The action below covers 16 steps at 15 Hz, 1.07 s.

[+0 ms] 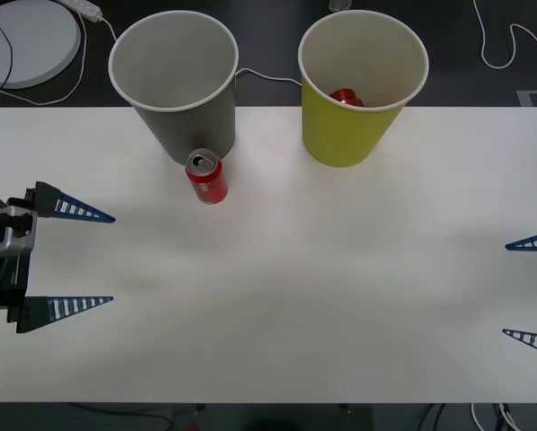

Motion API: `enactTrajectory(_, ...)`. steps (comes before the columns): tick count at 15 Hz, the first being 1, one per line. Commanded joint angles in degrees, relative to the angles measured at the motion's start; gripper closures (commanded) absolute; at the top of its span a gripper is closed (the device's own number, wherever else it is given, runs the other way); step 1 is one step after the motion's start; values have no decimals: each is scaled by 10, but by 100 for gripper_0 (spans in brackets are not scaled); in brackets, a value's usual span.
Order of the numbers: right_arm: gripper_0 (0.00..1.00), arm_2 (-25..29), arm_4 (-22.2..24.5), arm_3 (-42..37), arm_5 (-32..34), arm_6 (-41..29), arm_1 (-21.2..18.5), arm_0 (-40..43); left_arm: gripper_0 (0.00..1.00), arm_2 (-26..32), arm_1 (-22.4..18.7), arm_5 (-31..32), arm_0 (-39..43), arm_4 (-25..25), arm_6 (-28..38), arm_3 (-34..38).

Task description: Put the can into the green bin and the plastic bottle into the gray bin

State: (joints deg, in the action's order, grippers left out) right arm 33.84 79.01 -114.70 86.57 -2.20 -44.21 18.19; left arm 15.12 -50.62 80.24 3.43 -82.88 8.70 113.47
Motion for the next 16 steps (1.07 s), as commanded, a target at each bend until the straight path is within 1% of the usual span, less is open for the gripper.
enactTrajectory(1,0,0,0,0,0,0,0,0,0,0,0,0,0,0,0,0)
enactTrajectory(4,0,0,0,0,0,0,0,0,0,-4,-2,5,11,-6,-1,-6)
enactTrajectory(5,0,0,0,0,0,0,0,0,0,-5,-11,5,11,-6,1,-3)
enactTrajectory(7,0,0,0,0,0,0,0,0,0,-5,-19,5,11,-3,6,4)
enactTrajectory(9,0,0,0,0,0,0,0,0,0,-5,-16,0,18,6,12,4)
enactTrajectory(11,0,0,0,0,0,0,0,0,0,-6,-4,-25,40,25,17,4)
enactTrajectory(14,0,0,0,0,0,0,0,0,0,-6,38,-90,92,35,25,20)
enactTrajectory(16,0,0,0,0,0,0,0,0,0,-16,63,-138,122,35,33,35)
